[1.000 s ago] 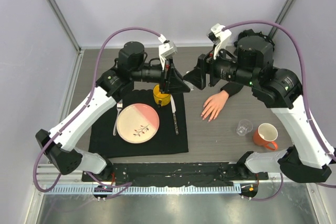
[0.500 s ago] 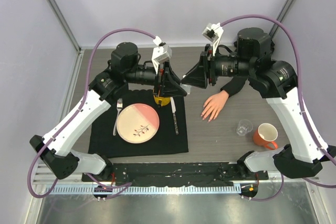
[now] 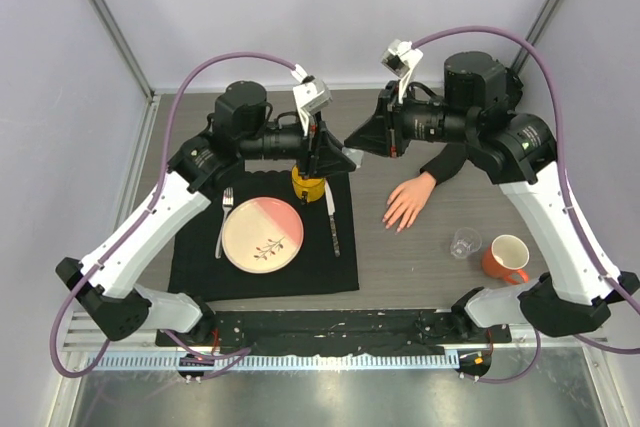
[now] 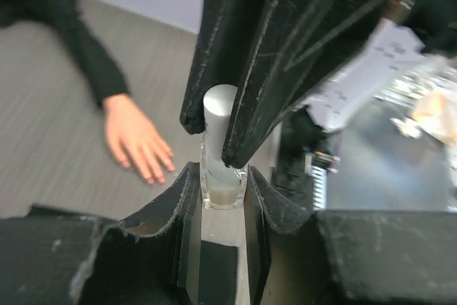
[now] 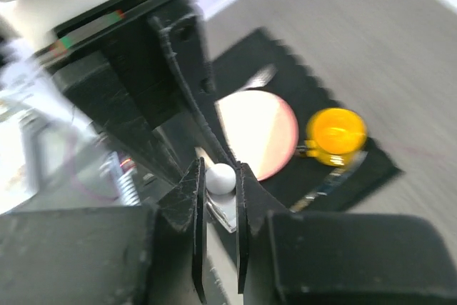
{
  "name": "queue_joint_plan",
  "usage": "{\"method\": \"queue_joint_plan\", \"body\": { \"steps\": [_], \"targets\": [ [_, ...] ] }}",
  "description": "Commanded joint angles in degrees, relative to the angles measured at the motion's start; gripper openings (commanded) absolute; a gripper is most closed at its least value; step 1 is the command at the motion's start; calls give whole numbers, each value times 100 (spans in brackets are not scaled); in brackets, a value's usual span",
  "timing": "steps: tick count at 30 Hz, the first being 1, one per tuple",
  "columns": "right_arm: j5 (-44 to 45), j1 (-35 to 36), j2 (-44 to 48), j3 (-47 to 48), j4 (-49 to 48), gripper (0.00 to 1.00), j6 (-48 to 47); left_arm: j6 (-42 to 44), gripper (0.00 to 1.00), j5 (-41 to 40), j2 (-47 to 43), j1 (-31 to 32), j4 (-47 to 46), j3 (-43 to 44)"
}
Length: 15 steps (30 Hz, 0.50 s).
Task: Paint the nails
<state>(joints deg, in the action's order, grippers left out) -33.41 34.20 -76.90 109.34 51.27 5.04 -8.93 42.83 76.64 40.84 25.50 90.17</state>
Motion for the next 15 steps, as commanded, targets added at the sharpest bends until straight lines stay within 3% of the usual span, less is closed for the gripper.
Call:
{"method": "queue_joint_plan", "body": {
  "steps": [1, 4, 5, 6, 8, 15],
  "targets": [
    [3026, 1030, 167, 8, 121, 1, 208, 84, 0, -2524, 210, -76, 60, 465],
    [5838, 2211, -245, 455, 260, 1, 742, 32, 0, -2613, 658, -67, 175, 975],
    [7220, 2762, -411, 909, 574, 1, 944, 23, 0, -2613, 737, -59, 166, 1063],
    [7704, 2968, -787, 1131, 717, 1, 1277, 23, 0, -2622, 834, -50, 131, 1151],
    [8408, 3346, -1088, 1614, 1006, 1, 1420, 23, 0, -2657, 852, -41, 0, 1161],
    [8386, 3357, -1073, 1582, 947, 1, 1421, 93, 0, -2692, 695, -41, -27, 916]
  ]
}}
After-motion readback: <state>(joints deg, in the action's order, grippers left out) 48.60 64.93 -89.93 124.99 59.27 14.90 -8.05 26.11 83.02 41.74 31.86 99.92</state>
